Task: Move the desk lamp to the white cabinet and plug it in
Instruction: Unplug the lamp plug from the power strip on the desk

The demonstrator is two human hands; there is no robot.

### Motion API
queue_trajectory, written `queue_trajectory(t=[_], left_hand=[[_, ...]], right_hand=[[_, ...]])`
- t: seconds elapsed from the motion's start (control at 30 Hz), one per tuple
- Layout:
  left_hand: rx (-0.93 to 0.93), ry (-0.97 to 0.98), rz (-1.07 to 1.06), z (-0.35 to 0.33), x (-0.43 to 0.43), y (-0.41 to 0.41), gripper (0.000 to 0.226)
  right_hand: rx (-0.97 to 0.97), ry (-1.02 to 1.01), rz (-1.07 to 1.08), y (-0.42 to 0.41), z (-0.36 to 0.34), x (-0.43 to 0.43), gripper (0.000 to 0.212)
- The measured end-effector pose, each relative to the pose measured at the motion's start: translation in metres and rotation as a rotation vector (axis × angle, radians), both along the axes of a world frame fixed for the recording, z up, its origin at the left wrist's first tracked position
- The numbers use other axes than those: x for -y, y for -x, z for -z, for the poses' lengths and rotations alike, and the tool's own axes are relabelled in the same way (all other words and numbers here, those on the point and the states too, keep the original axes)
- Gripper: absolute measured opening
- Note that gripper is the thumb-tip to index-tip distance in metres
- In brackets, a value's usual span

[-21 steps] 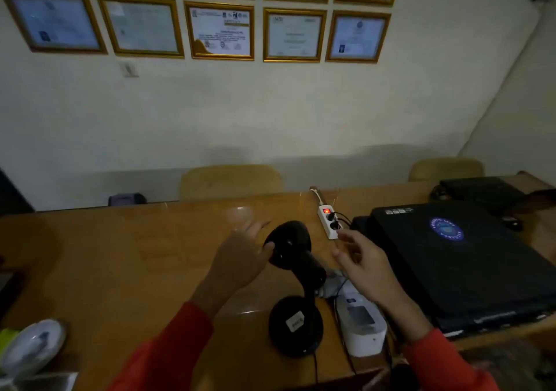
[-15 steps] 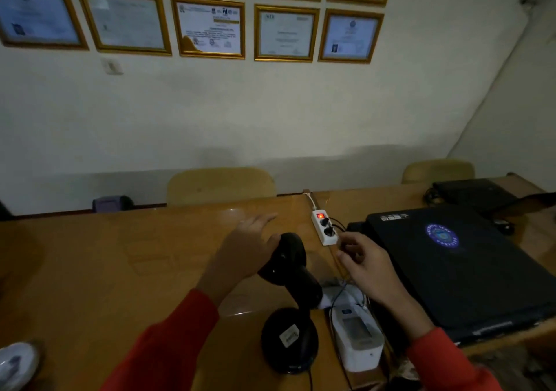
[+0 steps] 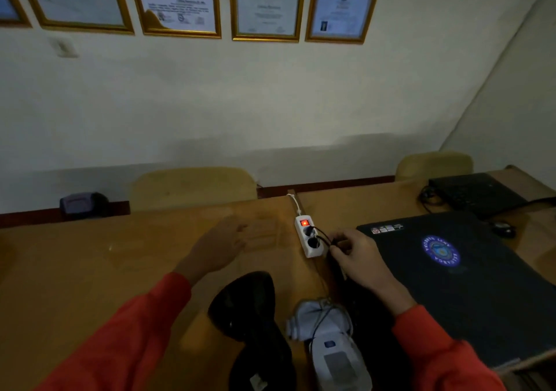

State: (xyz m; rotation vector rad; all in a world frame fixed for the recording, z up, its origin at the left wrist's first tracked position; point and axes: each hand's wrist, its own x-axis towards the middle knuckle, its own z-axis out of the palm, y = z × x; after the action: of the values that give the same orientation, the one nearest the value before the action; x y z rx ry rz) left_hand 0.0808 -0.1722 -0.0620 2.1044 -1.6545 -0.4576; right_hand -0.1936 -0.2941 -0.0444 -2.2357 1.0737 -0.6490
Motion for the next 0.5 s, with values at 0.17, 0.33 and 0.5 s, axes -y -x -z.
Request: queue_trajectory(t=[0.17, 0.33, 0.5], left_hand=[[0.012, -0.049, 0.022, 0.039, 0.042, 0.001, 0.04], [0.119, -0.12, 0.112, 0.087, 0.084, 0.004, 0.046], [0.163, -0.182, 0.182, 0.138, 0.124, 0.015, 0.051]], right_hand=[[-0.078, -0.037, -0.035, -0.017, 0.015, 0.05, 0.017], [-0.22, -0.065, -0.061, -0.04, 0.041, 0.092, 0.021], [-0.304, -0.03, -0.098, -0.06, 0.068, 0.124, 0.019]])
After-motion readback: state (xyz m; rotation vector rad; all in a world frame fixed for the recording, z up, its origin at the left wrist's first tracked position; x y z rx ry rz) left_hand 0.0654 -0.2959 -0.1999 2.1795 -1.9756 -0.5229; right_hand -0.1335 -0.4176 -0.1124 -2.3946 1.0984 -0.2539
